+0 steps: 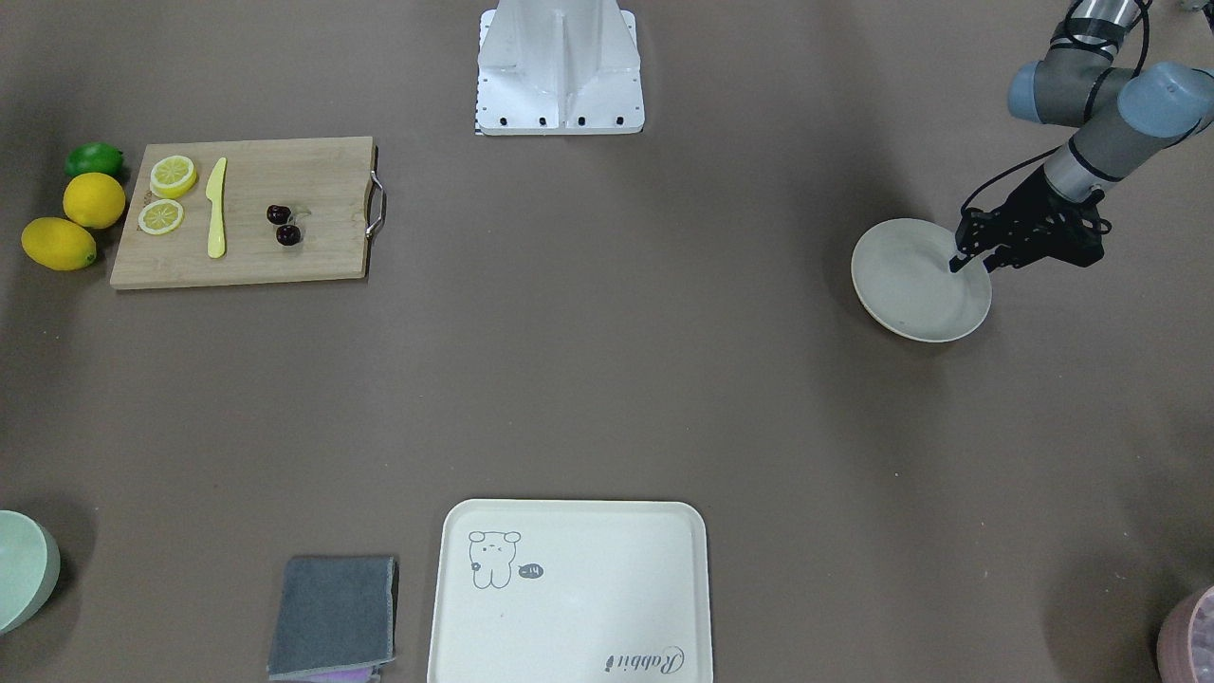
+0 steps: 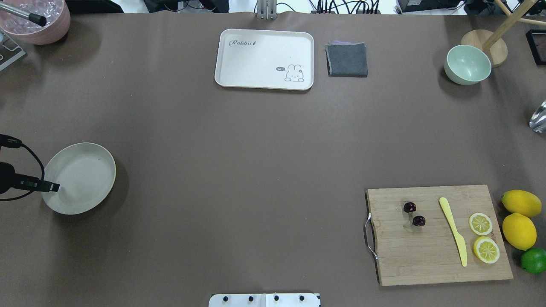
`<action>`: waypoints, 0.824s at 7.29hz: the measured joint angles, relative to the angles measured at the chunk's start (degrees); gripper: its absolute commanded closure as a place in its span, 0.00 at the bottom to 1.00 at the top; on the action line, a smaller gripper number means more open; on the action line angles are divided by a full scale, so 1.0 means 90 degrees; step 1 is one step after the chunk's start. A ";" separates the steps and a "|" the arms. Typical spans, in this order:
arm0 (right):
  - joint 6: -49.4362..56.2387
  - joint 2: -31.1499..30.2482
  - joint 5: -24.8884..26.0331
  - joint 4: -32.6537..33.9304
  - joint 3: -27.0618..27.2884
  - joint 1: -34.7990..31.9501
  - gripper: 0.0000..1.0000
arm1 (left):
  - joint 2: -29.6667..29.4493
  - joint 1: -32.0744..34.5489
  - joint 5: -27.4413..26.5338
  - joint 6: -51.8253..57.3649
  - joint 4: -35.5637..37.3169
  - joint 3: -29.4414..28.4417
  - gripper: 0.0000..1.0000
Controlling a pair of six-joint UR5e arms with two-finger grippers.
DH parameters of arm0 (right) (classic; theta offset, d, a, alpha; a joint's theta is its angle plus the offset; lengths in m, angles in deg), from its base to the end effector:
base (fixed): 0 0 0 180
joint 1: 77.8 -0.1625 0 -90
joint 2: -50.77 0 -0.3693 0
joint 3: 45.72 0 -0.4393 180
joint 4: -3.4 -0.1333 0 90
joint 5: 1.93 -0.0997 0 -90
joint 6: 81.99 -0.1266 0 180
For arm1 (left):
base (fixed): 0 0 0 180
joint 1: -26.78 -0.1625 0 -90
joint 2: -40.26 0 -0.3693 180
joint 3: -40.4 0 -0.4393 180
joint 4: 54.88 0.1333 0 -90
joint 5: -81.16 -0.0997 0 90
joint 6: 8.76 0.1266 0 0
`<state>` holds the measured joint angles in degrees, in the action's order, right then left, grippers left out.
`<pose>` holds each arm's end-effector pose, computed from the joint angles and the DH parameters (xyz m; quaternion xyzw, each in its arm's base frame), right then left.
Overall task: Place red cherry on plate
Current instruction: 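Reach the left gripper to the shallow white bowl and grasp its rim, then drag the white bowl to table center with left gripper while right arm moves in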
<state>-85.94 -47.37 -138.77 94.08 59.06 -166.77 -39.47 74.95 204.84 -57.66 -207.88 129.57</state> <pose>0.0321 -0.4929 0.5531 0.0304 -0.3986 0.0027 0.9166 0.2929 -0.4218 0.5970 0.1089 0.4811 0.0735 0.8668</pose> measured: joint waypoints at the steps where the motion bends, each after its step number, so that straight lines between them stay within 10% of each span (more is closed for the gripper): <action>1: 0.0000 0.0000 0.0000 0.0000 0.0004 -0.0003 0.00 | 0.0037 0.0025 0.0100 -0.0011 -0.0096 0.0004 1.00; 6: 0.0011 0.0005 -0.0009 -0.0007 0.0025 -0.0004 0.00 | -0.0106 0.1190 0.1466 -0.0083 0.0032 0.0052 1.00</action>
<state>-85.85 -47.32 -138.86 94.02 59.29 -166.80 -40.42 85.66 218.03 -58.40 -207.59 130.04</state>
